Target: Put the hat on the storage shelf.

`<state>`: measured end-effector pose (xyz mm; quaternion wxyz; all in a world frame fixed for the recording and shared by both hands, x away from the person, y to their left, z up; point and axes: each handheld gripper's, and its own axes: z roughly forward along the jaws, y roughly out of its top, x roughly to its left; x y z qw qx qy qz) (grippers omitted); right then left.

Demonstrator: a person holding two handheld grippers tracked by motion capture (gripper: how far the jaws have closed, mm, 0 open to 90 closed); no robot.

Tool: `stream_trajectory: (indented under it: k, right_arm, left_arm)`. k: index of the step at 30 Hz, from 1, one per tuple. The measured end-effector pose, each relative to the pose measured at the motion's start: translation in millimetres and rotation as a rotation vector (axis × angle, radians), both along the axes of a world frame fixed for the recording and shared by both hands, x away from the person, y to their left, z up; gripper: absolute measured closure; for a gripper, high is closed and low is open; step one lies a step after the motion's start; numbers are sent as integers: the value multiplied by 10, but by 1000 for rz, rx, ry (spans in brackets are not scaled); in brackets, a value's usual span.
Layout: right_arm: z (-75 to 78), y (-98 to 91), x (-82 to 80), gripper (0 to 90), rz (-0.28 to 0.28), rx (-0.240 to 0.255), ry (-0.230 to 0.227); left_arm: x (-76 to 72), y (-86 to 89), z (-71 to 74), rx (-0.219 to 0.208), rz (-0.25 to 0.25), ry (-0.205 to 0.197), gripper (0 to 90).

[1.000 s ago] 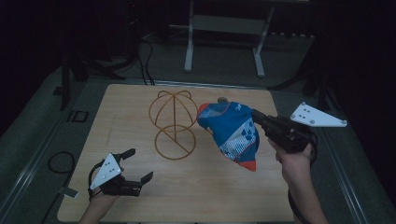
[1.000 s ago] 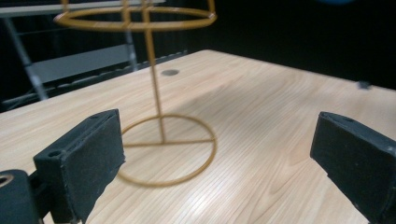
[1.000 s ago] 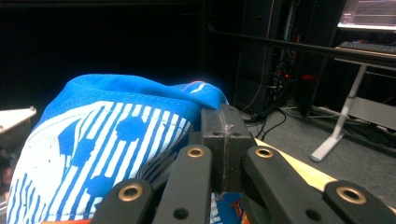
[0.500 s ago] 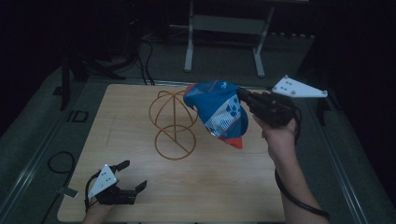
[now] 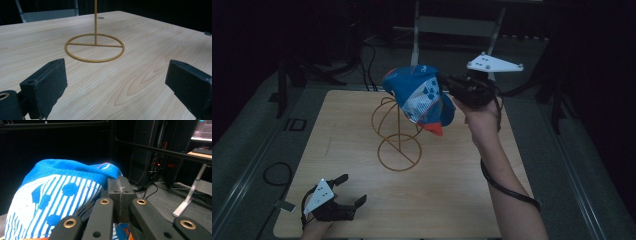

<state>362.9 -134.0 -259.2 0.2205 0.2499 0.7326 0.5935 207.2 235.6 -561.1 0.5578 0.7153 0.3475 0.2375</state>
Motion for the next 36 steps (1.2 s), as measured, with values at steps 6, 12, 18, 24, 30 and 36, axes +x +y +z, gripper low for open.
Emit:
stream_trajectory:
  k: [6,12,18,24,30,36]
  right_arm:
    - [-54,423,73,900,25,-46,11]
    - [-201,694,120,900,44,-97,25]
    - [-402,887,197,900,56,-153,62]
    - [-495,973,215,900,73,-175,77]
    - [-558,1025,213,900,88,-185,92]
    - [-599,1139,188,900,124,-184,107]
  left_arm:
    - [-11,26,5,-15,0,-8,45]
    - [-18,13,-20,-22,-19,-1,46]
    - [-21,17,-15,-35,-23,-1,45]
    - [-22,30,-10,-45,-22,-3,45]
    - [-21,35,-14,-53,-24,1,45]
    - [-24,34,-18,-57,-29,7,46]
